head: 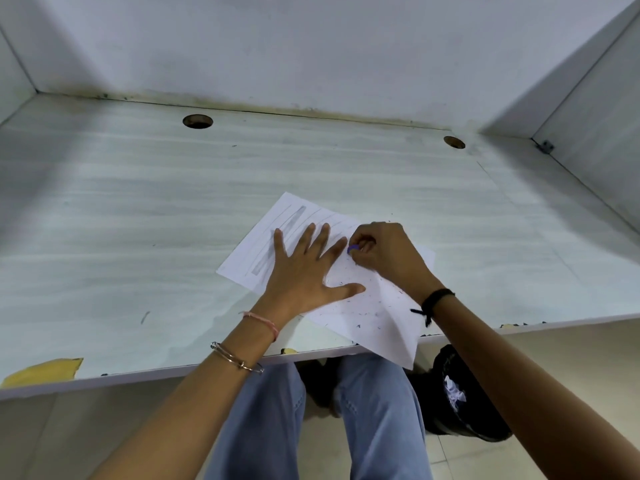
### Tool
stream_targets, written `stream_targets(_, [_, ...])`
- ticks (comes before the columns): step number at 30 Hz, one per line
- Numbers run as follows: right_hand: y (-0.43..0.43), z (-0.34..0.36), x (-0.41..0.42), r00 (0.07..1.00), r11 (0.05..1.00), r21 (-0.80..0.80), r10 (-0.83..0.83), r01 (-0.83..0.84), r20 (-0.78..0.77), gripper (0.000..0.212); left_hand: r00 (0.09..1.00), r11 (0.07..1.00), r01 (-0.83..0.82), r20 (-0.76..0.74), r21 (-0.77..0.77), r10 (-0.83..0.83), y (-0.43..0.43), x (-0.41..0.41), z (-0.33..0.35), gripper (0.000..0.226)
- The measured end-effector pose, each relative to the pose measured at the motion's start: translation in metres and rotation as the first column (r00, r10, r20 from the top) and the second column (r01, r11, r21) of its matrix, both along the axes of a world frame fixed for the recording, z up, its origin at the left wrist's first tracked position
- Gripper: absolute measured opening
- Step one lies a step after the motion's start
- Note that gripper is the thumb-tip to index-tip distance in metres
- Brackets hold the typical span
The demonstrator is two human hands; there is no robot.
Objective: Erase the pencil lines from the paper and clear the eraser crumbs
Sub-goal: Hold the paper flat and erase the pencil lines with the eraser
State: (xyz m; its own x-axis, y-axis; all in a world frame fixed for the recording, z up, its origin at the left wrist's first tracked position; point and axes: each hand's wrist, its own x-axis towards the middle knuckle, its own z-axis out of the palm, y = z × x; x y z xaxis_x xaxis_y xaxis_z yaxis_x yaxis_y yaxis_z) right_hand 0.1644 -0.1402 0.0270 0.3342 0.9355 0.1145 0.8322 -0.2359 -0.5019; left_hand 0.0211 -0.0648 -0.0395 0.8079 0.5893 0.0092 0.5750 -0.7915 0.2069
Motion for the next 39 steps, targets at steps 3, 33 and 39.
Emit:
stream_targets(3, [0.002,0.002,-0.005,0.999,0.999,-0.033,0.036,-0.036,0.019,0.008,1.0,1.0,0.001,0.01,0.007,-0.001,-0.001,0.001,0.0,0.095])
stream_targets(33, [0.008,0.008,0.006,0.993,0.983,-0.147,0.112,-0.107,0.027,0.008,1.0,1.0,0.001,0.018,-0.002,0.0,0.001,0.0,0.001,0.094])
stream_targets(39, [0.003,0.005,-0.001,0.979,0.963,-0.184,0.201,-0.195,0.016,0.009,1.0,1.0,0.001,0.02,-0.003,-0.001,0.0,-0.001,0.001,0.095])
